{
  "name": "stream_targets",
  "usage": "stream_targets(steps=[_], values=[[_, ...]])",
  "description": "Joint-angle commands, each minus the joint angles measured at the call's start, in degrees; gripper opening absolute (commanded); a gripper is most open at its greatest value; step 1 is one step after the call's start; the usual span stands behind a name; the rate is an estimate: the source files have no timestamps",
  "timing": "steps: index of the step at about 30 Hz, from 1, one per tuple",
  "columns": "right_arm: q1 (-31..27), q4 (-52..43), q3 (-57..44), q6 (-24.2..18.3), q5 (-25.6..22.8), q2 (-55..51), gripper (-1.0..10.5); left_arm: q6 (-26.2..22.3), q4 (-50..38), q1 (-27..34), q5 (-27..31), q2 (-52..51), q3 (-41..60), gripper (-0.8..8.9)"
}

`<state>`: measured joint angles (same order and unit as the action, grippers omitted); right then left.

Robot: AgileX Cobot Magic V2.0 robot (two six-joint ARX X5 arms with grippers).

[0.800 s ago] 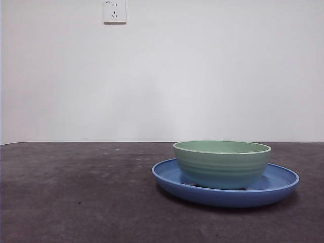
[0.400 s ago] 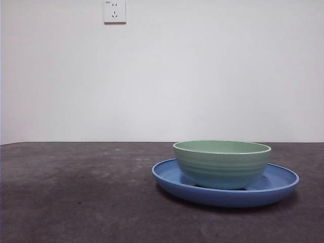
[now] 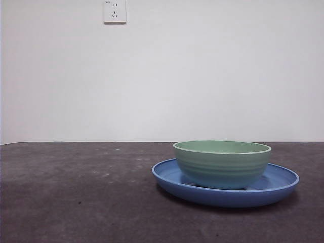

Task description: Place the green bowl on the blue plate

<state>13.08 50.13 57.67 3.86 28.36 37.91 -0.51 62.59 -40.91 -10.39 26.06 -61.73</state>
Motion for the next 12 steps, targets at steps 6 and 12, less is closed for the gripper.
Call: stream_targets(steps=[6, 12], values=[[0.2, 5.0, 0.9, 8.1, -2.2, 7.6, 6.2, 0.1, -0.6, -0.3, 0.1, 0.0, -0.5, 5.63], [-1.7, 6.9, 0.9, 7.0, -2.7, 18.8, 6.2, 0.1, -0.9, -0.3, 0.1, 0.0, -0.5, 5.63]])
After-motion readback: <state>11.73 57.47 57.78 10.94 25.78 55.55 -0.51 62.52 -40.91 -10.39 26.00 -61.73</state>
